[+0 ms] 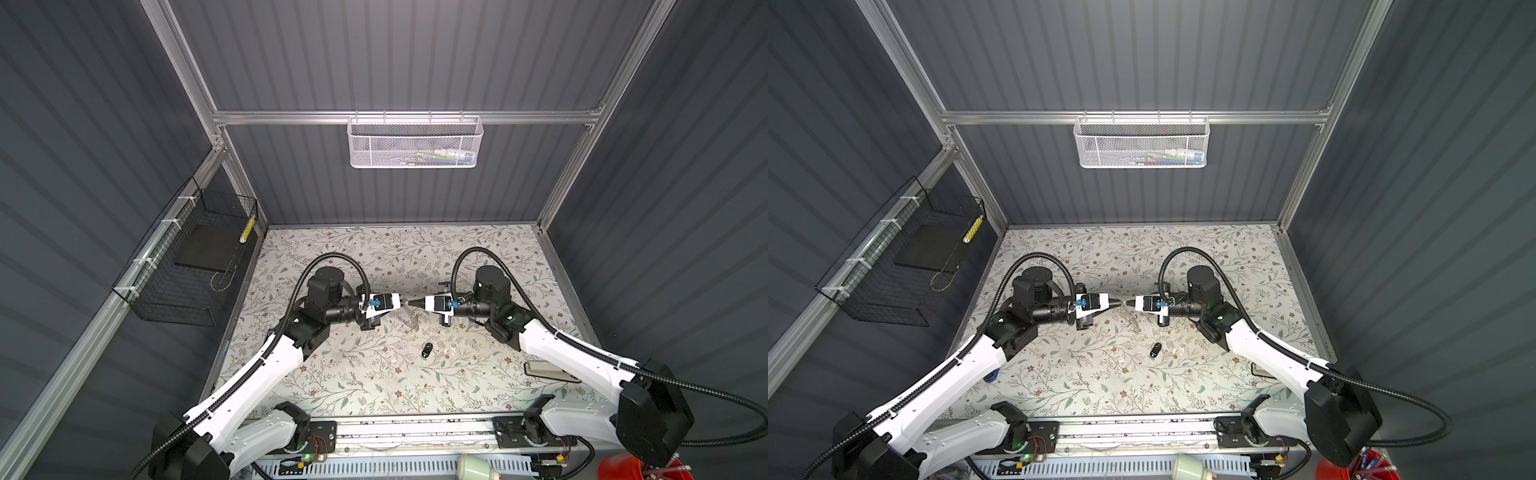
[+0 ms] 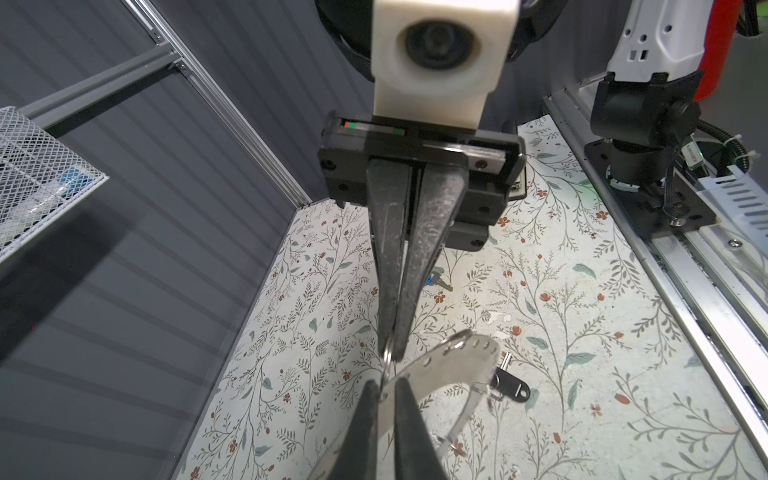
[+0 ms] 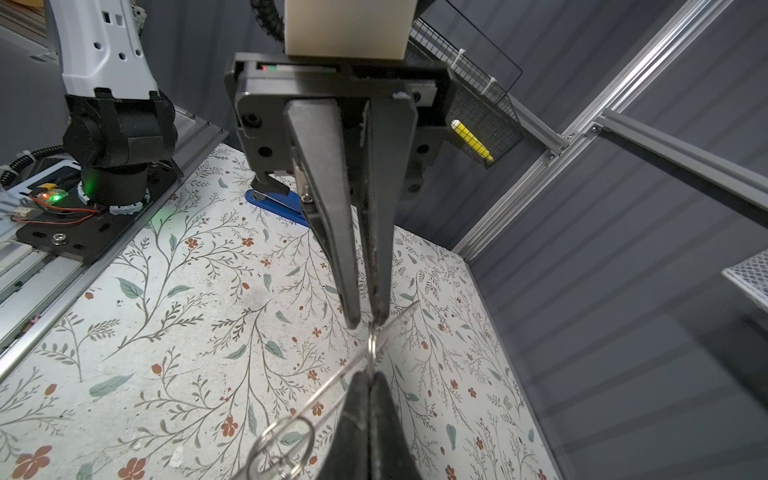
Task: Put the keys on the keyring
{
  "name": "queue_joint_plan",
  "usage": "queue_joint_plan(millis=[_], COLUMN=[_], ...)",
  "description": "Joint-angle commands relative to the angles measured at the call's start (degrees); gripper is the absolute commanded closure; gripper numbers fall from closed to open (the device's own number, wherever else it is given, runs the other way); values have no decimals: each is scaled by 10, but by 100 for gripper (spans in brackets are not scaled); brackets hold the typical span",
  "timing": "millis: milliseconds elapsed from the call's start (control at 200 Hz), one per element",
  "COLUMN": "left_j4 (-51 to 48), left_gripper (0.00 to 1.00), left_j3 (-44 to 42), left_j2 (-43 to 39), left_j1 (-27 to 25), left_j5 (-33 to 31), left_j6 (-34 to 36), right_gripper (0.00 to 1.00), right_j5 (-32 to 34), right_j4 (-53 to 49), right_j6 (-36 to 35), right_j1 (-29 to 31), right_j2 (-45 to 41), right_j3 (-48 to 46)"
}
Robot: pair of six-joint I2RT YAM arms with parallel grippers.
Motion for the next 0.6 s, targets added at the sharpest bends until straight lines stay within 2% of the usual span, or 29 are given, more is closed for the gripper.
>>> queue_joint_plan(millis=[0,325,455,525,595], left_j4=[3,3,3,0,0], left_gripper=[89,92,100,100,100], left_j3=[-9,-2,-1,0,6], left_j2=[4,10,11,10,12], left_j1=[-5,-12,-15,-16,-16], left_j5=[-2,-5,-2,0,2], left_j6=[-5,-1,-1,-1,-24], right_gripper=[100,100,100,100,97], right_j5=[-15,-24,-29,-29,-22], right_j4=[17,16,12,12,8], right_j6=[14,27,31,36,48], right_j1=[2,2,3,2,2], right_j2=[0,2,5,5,5], right_j3=[13,17,20,20,22])
